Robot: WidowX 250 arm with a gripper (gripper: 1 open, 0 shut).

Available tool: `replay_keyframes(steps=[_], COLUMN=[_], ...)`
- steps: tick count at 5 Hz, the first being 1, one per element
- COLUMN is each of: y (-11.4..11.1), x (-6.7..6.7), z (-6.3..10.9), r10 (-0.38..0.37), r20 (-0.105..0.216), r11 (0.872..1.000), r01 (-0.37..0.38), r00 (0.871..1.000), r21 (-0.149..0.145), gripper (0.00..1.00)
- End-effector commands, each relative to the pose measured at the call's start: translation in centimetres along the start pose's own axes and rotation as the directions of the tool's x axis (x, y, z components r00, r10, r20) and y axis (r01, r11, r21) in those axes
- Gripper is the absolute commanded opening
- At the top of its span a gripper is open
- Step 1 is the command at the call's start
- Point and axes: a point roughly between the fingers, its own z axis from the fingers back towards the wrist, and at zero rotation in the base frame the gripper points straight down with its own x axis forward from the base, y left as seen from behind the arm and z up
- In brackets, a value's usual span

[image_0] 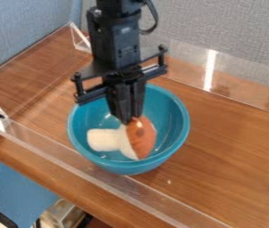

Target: Remove the mushroom from inside the blue bowl and put it on the table

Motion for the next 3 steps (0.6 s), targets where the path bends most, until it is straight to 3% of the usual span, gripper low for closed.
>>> replay_keyframes(steps=[1, 3], y=[0.0, -0.3], x=[-0.4, -1.6], z=[2.5, 3.5], r10=[-0.024, -0.089], r20=[0.001, -0.024], r11=[0.998, 0.994], r01=[0.024, 0.088], r00=[1.000, 0.996], r21=[-0.065, -0.067], gripper=[0.00, 0.00])
